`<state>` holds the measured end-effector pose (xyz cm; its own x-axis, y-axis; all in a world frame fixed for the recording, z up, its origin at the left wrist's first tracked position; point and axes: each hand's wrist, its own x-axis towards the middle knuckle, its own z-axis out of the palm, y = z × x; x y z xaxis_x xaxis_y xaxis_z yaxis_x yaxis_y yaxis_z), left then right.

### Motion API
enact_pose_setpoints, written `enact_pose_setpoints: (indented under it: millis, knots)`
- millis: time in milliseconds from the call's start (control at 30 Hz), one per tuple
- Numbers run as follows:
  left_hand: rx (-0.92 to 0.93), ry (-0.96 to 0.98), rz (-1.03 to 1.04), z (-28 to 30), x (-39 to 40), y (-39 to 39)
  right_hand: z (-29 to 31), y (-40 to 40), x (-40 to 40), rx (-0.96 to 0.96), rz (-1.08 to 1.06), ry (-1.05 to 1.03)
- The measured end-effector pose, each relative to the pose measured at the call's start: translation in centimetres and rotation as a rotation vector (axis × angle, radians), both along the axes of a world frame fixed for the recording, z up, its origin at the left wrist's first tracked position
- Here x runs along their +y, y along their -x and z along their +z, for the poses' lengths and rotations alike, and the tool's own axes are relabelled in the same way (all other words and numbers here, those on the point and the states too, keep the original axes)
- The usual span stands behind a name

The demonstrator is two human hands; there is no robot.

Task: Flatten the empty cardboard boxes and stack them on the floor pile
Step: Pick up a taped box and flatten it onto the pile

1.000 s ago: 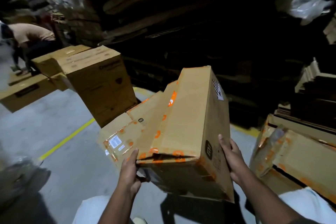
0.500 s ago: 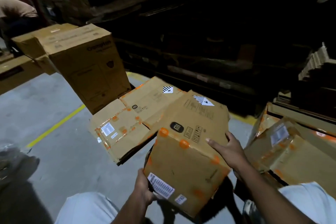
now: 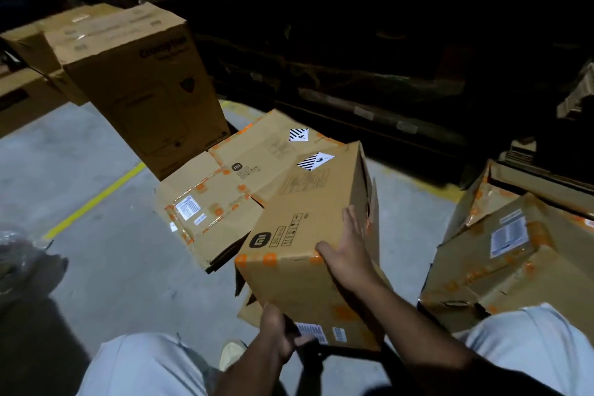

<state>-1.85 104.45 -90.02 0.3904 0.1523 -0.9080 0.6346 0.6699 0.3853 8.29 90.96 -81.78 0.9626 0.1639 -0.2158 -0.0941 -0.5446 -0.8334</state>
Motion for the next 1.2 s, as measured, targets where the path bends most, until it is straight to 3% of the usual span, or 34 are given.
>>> enact_pose_setpoints:
  millis: [100, 200, 267, 300, 367, 433, 467, 567, 800, 967, 1100, 1200]
  knots:
    - [-0.050, 0.057, 0.079, 0.8, -0.6, -0.4, -2.1, 1.5, 1.3, 0.018, 0.107, 0.059]
    - [-0.121, 0.011, 0.079, 1.7, -1.5, -0.5, -4.8, 3.2, 1.4, 0.076, 0.232, 0.123]
    - [-0.169, -0.122, -0.002, 1.7, -2.1, -0.7, -5.9, 3.7, 1.2, 0.065, 0.287, 0.163]
    - [-0.159, -0.250, -0.045, 1.4, -2.3, -0.7, -6.1, 3.6, 1.2, 0.062, 0.295, 0.157]
    - [-0.110, -0.700, -0.184, 1.2, -2.2, -0.6, -6.1, 3.2, 1.4, 0.092, 0.253, 0.088]
    - [-0.175, -1.120, -0.441, 1.3, -2.0, -0.9, -5.7, 2.4, 1.9, 0.163, 0.158, -0.035]
    - [-0.236, -1.224, -0.591, 1.0, -2.0, -1.2, -5.7, 1.9, 2.2, 0.199, 0.123, -0.099]
    - [-0.283, -1.180, -0.813, 0.5, -2.2, -1.7, -6.1, 1.1, 2.8, 0.278, 0.159, -0.176]
    - [-0.148, -1.125, -0.628, -0.3, -0.5, -2.7, -8.7, -0.9, 1.2, 0.331, 0.020, -0.186]
    - [-0.172, -1.101, -0.554, -0.6, 1.0, -3.0, -12.4, -2.9, -0.5, 0.397, -0.103, -0.148]
    - [-0.198, -1.062, -0.509, -1.7, 3.7, -3.1, -14.2, -3.4, 0.0, 0.458, 0.006, 0.034]
    - [-0.217, -1.059, -0.426, -2.2, 5.7, -3.0, -14.4, -3.8, 0.6, 0.343, 0.136, 0.209]
